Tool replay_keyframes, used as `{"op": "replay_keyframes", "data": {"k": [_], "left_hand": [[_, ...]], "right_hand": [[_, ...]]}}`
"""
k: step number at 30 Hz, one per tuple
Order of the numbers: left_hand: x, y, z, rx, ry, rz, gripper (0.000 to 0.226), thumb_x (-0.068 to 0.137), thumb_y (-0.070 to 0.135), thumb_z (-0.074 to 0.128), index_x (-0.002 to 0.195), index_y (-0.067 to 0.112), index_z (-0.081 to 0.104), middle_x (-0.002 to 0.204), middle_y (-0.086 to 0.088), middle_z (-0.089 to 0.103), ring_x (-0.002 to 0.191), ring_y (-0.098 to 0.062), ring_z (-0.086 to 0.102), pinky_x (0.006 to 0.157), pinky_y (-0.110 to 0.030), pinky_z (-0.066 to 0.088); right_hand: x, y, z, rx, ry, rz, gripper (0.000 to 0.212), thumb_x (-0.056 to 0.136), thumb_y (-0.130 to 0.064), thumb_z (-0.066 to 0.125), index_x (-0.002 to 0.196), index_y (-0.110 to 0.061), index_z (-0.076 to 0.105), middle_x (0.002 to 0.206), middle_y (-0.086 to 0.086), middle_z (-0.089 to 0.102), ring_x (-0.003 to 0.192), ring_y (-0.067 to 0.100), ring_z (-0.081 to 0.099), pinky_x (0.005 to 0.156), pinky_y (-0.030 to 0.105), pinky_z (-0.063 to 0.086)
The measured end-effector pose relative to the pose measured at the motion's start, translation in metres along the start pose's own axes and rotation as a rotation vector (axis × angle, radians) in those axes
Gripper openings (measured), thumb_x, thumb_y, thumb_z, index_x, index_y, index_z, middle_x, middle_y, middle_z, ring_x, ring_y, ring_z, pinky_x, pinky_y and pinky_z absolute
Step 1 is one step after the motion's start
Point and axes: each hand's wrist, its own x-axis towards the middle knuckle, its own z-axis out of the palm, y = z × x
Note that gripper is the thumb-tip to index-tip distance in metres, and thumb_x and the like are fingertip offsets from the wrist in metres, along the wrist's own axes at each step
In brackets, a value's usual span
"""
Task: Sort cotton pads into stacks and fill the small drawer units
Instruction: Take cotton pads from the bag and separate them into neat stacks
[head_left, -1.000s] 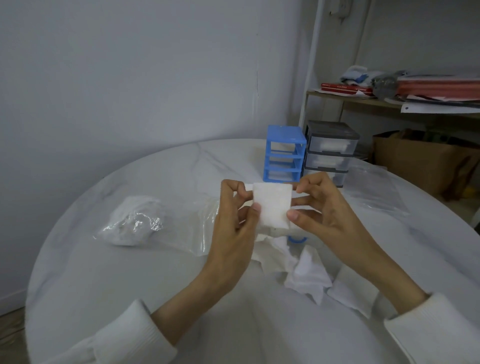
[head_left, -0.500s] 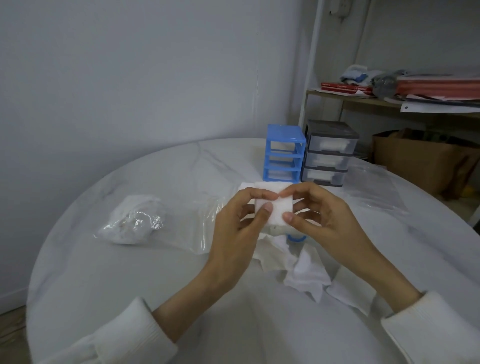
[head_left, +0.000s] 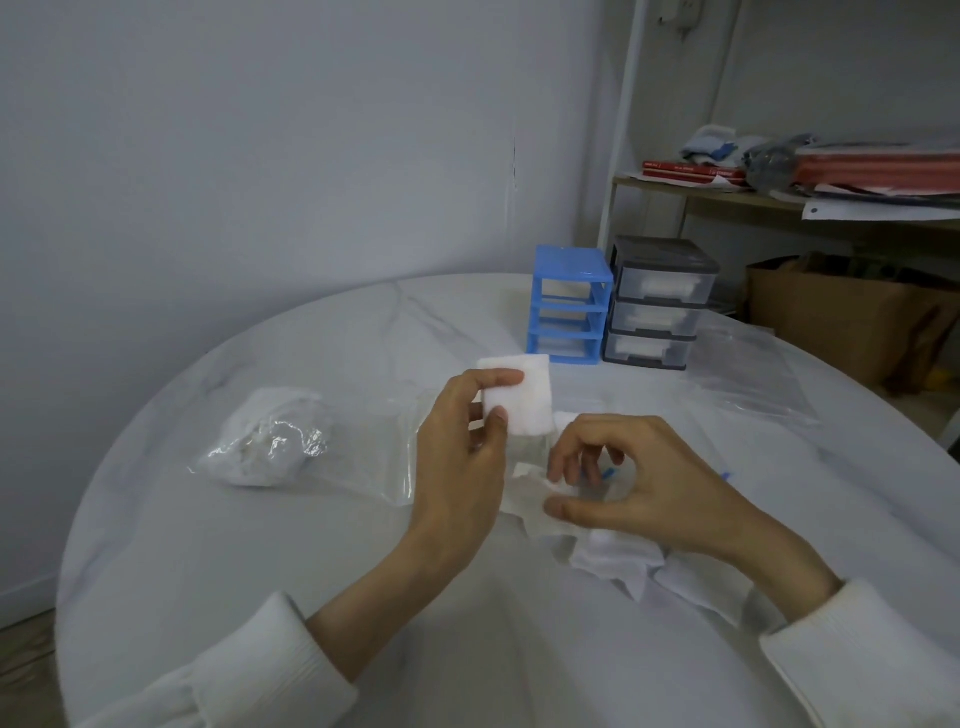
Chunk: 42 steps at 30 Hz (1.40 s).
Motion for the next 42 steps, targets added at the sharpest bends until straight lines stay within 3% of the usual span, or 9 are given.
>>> {"op": "replay_keyframes", "data": {"k": [5, 9, 15, 19, 23, 28, 35, 40, 42], "left_hand": [[0.0, -0.002, 0.0, 0.01, -0.008, -0.018, 0.037, 0.089, -0.008, 0.044, 0.102, 0.022, 0.061, 0.107, -0.001, 0.06, 0.087, -0.019, 0.059, 0.066, -0.018, 0.048], [0.0, -0.002, 0.0, 0.02, -0.021, -0.026, 0.035, 0.09, -0.008, 0.044, 0.102, 0.021, 0.06, 0.11, -0.003, 0.059, 0.09, -0.021, 0.058, 0.067, -0.018, 0.048], [-0.001, -0.001, 0.0, 0.029, -0.03, -0.035, 0.033, 0.09, -0.006, 0.044, 0.102, 0.021, 0.059, 0.114, -0.001, 0.057, 0.092, -0.016, 0.057, 0.066, -0.012, 0.046], [-0.002, 0.001, 0.001, 0.044, -0.063, -0.043, 0.031, 0.091, -0.002, 0.046, 0.102, 0.024, 0.059, 0.116, 0.002, 0.058, 0.095, -0.012, 0.057, 0.07, -0.011, 0.047], [-0.003, 0.002, 0.0, 0.014, -0.106, -0.059, 0.025, 0.094, 0.005, 0.046, 0.1, 0.023, 0.063, 0.107, 0.001, 0.063, 0.091, -0.014, 0.058, 0.073, -0.014, 0.047], [-0.005, 0.002, 0.001, 0.001, -0.214, -0.036, 0.03, 0.09, 0.027, 0.041, 0.097, 0.02, 0.069, 0.101, 0.006, 0.068, 0.098, -0.016, 0.061, 0.086, -0.033, 0.048], [-0.01, 0.008, 0.003, -0.089, -0.323, -0.113, 0.036, 0.099, 0.01, 0.038, 0.089, 0.032, 0.065, 0.088, 0.024, 0.067, 0.086, 0.003, 0.06, 0.073, -0.012, 0.048], [-0.011, 0.01, 0.003, -0.021, -0.396, -0.086, 0.037, 0.086, -0.003, 0.044, 0.097, 0.028, 0.062, 0.093, 0.003, 0.064, 0.079, -0.004, 0.058, 0.065, -0.014, 0.048], [-0.011, 0.01, 0.004, 0.035, -0.418, -0.081, 0.041, 0.083, -0.007, 0.05, 0.102, 0.028, 0.059, 0.102, 0.007, 0.063, 0.088, -0.008, 0.059, 0.07, -0.02, 0.054]], "right_hand": [[0.0, 0.003, -0.004, 0.038, 0.101, 0.008, 0.01, 0.083, -0.016, 0.069, 0.081, -0.024, 0.064, 0.085, -0.015, 0.064, 0.078, 0.001, 0.058, 0.073, 0.009, 0.043], [0.001, 0.004, -0.005, 0.071, 0.177, 0.009, 0.008, 0.086, -0.015, 0.063, 0.087, -0.023, 0.063, 0.088, -0.018, 0.063, 0.083, 0.0, 0.057, 0.076, 0.007, 0.041], [0.003, 0.005, -0.005, 0.216, 0.214, 0.021, 0.006, 0.091, -0.02, 0.058, 0.089, -0.026, 0.059, 0.089, -0.01, 0.062, 0.084, 0.007, 0.057, 0.078, 0.023, 0.046], [0.004, 0.002, -0.006, 0.411, 0.24, 0.019, 0.007, 0.09, -0.014, 0.057, 0.09, -0.021, 0.057, 0.085, -0.016, 0.062, 0.083, 0.004, 0.059, 0.074, 0.018, 0.047], [0.005, -0.001, -0.006, 0.577, 0.291, 0.025, 0.011, 0.089, 0.0, 0.048, 0.088, -0.009, 0.054, 0.071, -0.016, 0.06, 0.068, -0.004, 0.056, 0.063, 0.009, 0.043], [0.005, -0.001, -0.008, 0.682, 0.347, 0.075, 0.007, 0.088, -0.007, 0.049, 0.089, -0.013, 0.053, 0.066, -0.015, 0.059, 0.067, 0.0, 0.055, 0.062, 0.013, 0.044], [0.004, -0.002, -0.01, 0.745, 0.375, 0.03, 0.012, 0.076, -0.02, 0.053, 0.086, -0.014, 0.052, 0.064, -0.014, 0.056, 0.065, 0.0, 0.052, 0.061, 0.012, 0.041], [0.006, 0.003, -0.01, 0.747, 0.389, 0.027, 0.011, 0.082, -0.015, 0.063, 0.086, -0.016, 0.053, 0.072, -0.016, 0.057, 0.072, -0.001, 0.055, 0.064, 0.012, 0.045], [0.005, 0.003, -0.01, 0.745, 0.394, 0.029, 0.008, 0.083, -0.014, 0.06, 0.086, -0.017, 0.054, 0.071, -0.017, 0.057, 0.071, -0.001, 0.055, 0.064, 0.012, 0.045]]}}
